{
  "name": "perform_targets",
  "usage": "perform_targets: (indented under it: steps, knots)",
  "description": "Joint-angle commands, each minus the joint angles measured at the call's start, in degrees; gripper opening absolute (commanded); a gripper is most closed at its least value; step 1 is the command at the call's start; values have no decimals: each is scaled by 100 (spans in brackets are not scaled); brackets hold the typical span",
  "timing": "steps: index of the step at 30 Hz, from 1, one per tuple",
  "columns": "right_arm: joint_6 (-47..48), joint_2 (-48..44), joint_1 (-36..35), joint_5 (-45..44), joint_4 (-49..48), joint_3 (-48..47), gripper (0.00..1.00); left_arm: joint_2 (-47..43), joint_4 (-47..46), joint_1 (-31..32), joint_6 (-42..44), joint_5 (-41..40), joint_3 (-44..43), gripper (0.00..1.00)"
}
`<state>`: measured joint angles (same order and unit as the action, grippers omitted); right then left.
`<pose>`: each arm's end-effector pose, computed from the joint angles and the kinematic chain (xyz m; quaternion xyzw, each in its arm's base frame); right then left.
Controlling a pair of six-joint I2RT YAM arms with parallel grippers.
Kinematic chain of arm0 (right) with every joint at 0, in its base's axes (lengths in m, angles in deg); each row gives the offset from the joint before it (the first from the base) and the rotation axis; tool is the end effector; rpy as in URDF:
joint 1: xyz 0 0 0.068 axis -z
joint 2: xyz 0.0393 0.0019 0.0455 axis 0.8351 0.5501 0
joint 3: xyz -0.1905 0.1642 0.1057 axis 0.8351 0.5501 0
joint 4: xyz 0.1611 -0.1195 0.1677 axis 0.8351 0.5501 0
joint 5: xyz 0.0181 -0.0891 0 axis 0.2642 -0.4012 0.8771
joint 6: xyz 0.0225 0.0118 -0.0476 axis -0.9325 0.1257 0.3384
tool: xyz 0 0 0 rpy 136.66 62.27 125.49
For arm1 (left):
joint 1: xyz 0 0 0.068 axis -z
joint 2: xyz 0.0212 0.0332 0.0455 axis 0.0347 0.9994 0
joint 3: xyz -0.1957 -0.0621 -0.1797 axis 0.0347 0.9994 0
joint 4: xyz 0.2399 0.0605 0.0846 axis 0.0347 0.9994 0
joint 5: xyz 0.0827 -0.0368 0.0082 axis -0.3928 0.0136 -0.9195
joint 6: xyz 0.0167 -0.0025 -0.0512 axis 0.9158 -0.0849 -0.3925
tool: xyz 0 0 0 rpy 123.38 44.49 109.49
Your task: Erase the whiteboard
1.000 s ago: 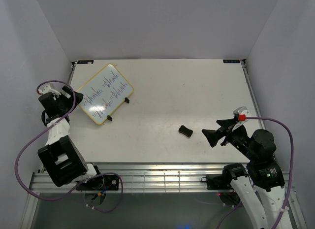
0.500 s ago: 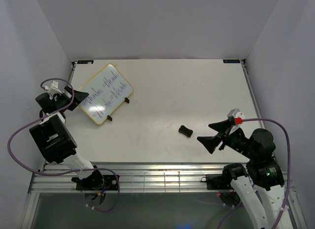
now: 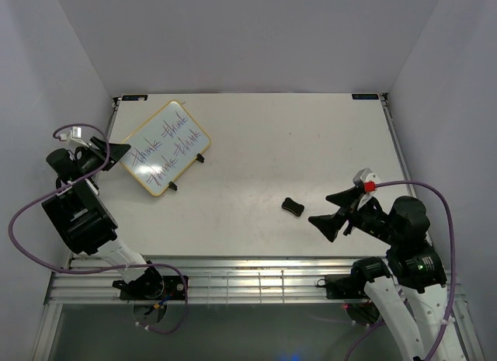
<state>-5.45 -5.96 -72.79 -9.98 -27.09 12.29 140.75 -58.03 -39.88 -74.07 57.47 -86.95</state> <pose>0.0675 0.0410 0.3251 -0.2734 0.6941 0.3345 0.5759 0.2963 0.1912 0.2036 -0.1651 0.7433 -0.3855 0.5212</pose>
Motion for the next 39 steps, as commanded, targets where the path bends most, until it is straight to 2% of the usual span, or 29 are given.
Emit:
perform_targets:
  steps: [1, 2, 3, 10, 13, 14, 18, 23, 24, 25, 31, 34, 39]
  knots:
    - [98, 151, -27, -68, -8, -244, 94, 74, -302, -26, -47, 197, -117, 61]
    - [98, 168, -27, -59, 1, -270, 94, 110, -320, -26, -116, 207, -144, 56]
    - [107, 186, -19, -51, 1, -296, 94, 154, -363, -26, -152, 207, -161, 41]
    - [-34, 125, -10, 2, -130, -226, 94, 391, -671, -26, -328, 321, -249, 40]
    - [-69, 151, -19, 37, -166, -217, 94, 523, -1040, -26, -565, 426, -241, 46]
    - [-87, 168, -18, 72, -218, -209, 94, 584, -1127, -26, -626, 461, -232, 45]
    - [-201, 195, -18, 73, -350, -156, 95, 681, -1435, -34, -732, 427, -171, 27]
    - [-289, 248, -19, 64, -447, -138, 95, 752, -1585, -43, -837, 435, -223, 12]
    - [-298, 256, -18, 64, -482, -130, 95, 752, -1681, -43, -873, 444, -232, 3]
    - [-315, 257, -18, 55, -491, -121, 95, 734, -1743, -34, -916, 435, -249, 0]
    - [-324, 230, -18, -15, -543, -77, 95, 146, -2182, -26, -1101, -82, 75, 0]
    - [-333, 248, -18, -199, -552, -94, 95, -206, -2569, 97, -1479, -180, 155, 0]
    - [-324, 327, -10, -384, -517, -121, 95, -1109, -2378, 238, -1638, -653, 23, 0]
